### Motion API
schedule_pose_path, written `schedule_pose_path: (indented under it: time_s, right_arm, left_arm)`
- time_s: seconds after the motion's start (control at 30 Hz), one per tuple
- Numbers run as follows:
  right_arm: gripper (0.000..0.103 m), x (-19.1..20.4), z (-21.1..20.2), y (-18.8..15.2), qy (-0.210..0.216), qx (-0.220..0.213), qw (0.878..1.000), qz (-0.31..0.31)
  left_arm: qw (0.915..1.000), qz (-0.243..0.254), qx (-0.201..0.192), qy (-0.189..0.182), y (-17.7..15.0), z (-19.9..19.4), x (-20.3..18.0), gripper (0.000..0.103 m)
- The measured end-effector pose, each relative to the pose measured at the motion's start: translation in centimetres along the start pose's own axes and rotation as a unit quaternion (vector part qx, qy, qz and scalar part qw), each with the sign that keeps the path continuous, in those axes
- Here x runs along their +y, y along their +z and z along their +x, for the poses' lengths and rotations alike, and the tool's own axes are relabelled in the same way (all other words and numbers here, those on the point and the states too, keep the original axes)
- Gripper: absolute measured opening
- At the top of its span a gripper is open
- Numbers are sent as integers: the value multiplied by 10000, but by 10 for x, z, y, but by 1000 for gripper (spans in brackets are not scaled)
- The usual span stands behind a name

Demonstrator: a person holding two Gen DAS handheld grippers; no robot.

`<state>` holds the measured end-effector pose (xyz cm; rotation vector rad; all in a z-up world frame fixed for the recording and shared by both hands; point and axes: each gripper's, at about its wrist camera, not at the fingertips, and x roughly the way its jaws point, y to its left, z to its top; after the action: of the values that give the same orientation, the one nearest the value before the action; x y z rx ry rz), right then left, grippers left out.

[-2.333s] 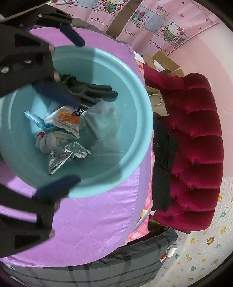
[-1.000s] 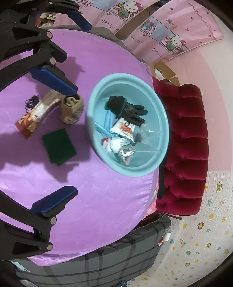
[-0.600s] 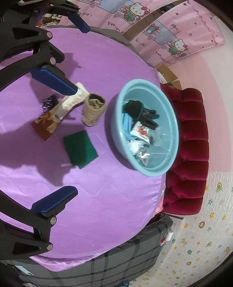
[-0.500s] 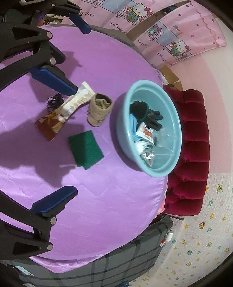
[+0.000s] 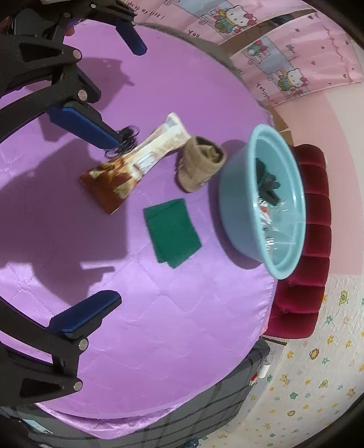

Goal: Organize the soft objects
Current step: 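Withdraw both tools from the basin back over the remaining items, then grasp the black earphone cable with the left tool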

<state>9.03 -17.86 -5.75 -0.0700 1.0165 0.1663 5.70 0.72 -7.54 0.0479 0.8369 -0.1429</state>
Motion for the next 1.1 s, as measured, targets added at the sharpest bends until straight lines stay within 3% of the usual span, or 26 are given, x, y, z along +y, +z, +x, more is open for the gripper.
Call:
schedule_pose_path:
  time_s: [0.23,0.73,0.83,0.93,1.0,1.1]
  right_arm:
    - [103,-5,17,-12,31,94,9999,31]
    - [103,-18,28,-2,66,163,9998,27]
    - [103,-19,30,0,103,181,9998,2]
    - [103,-18,32,0,126,206,9997,-25]
    - [103,-17,33,0,152,239,9996,-60]
    - [103,-15,34,1,185,293,9993,-122]
  left_arm:
    - [9998,93,141,-96,-10,18,-9,103]
    - [9987,182,483,-47,3,51,-21,101]
    - [9984,158,540,-74,4,55,-22,82]
    - [9977,155,648,-122,5,61,-25,54]
    - [9970,168,726,-214,5,64,-26,22]
    - [9962,198,763,-379,4,63,-28,12]
